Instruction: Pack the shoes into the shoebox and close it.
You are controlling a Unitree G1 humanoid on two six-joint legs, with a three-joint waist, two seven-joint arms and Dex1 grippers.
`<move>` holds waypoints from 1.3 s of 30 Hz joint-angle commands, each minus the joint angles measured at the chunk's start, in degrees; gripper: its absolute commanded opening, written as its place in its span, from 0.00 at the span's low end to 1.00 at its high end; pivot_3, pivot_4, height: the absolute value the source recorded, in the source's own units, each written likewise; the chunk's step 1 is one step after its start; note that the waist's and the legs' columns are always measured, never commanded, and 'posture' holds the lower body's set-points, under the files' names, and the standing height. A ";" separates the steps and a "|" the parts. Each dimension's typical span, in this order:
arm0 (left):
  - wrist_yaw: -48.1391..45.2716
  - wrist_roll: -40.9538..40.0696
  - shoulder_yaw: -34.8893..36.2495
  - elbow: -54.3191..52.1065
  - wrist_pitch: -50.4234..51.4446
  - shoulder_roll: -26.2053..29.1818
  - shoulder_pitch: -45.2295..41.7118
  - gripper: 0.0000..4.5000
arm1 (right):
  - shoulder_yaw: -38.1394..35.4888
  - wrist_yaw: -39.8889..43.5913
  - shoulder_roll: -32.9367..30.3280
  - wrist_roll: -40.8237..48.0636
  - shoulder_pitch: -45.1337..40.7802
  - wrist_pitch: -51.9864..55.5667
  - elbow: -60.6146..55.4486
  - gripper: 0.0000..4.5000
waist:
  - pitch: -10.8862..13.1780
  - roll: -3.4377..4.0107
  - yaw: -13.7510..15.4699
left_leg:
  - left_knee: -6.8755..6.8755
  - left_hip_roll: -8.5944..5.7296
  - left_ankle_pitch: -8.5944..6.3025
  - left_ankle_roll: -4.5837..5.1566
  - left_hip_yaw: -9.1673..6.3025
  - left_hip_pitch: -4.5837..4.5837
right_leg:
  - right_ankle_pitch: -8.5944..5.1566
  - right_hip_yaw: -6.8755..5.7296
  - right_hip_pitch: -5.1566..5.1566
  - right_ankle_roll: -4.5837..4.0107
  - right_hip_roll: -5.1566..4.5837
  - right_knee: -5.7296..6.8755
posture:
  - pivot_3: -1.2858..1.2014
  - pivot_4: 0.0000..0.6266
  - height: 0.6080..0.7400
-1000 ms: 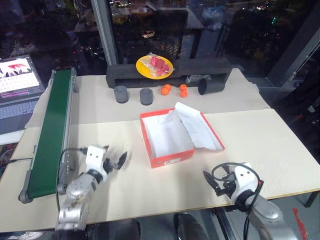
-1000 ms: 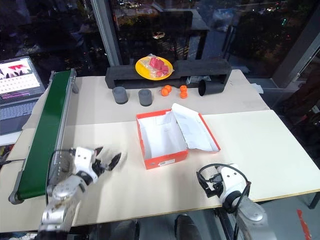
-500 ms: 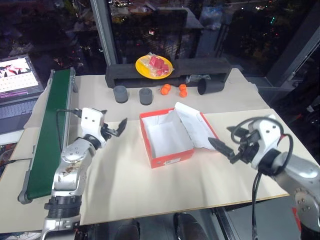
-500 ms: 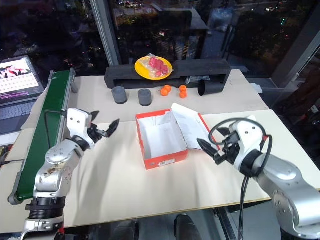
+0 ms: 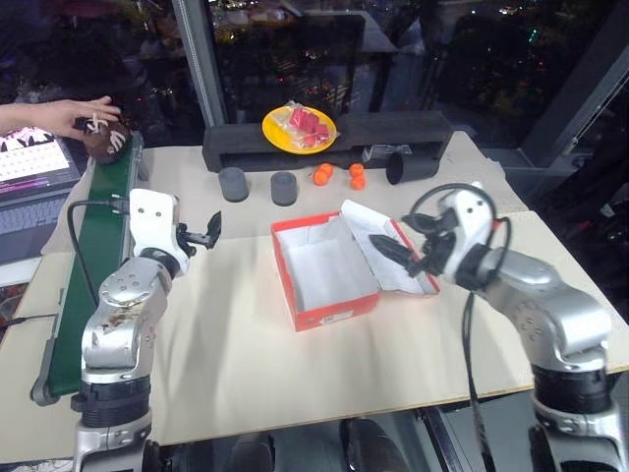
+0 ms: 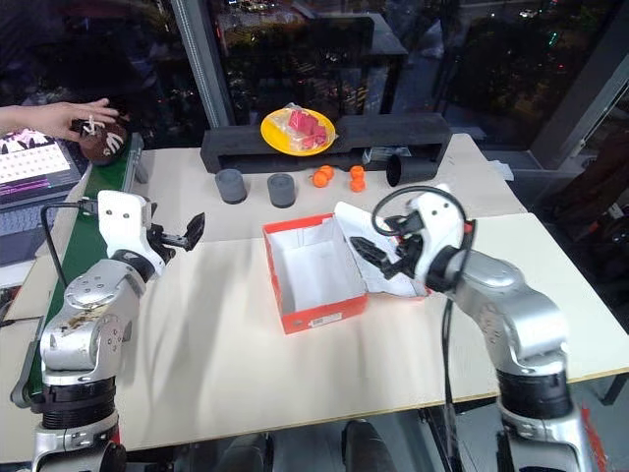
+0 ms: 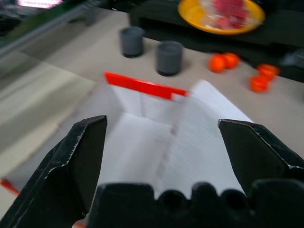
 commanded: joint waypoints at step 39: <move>-5.13 4.50 12.85 58.78 -35.29 14.36 -6.01 1.00 | 10.27 16.53 10.36 1.23 -11.91 -4.87 3.42 0.98 | 0.01 0.01 -0.15 | -0.02 0.02 0.00 -0.01 -0.01 0.00 | 0.25 -0.07 -0.13 -0.42 -0.02 0.16 | 0.52 0.24 1.00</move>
